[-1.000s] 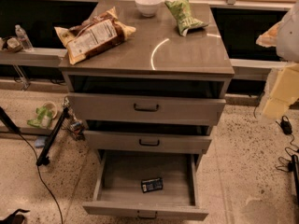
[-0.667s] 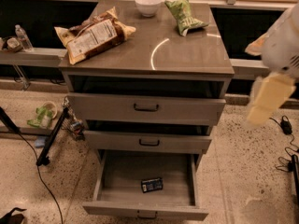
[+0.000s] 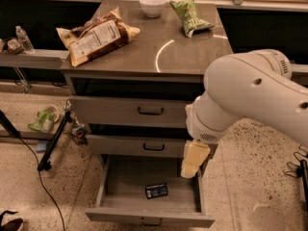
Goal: Pick rxbar blueberry from bottom drawer and place on counter
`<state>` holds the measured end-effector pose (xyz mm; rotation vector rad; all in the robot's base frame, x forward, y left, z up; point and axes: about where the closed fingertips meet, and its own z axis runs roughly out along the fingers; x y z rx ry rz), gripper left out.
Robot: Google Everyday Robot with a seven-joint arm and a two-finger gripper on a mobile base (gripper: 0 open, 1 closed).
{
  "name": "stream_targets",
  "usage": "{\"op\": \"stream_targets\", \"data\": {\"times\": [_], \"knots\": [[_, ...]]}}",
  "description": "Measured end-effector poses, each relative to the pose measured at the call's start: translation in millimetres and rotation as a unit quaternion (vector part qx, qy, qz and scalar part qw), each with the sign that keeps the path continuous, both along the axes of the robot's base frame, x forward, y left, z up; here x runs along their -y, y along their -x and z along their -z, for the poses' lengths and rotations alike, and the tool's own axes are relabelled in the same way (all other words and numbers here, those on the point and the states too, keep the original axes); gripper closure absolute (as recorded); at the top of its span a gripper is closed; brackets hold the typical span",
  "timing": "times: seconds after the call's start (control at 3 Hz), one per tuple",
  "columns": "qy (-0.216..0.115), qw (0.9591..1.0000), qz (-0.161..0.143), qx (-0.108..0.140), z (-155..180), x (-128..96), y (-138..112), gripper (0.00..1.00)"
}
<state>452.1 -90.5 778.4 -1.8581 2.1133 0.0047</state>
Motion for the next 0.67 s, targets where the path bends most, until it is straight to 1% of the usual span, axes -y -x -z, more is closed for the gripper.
{"op": "stream_targets", "data": {"times": [0.33,0.67], "knots": [[0.0,1.0,0.0,0.0,0.0,0.0,0.0,0.0],[-0.014,0.9993,0.0,-0.035,50.4,5.5,14.0,0.0]]}}
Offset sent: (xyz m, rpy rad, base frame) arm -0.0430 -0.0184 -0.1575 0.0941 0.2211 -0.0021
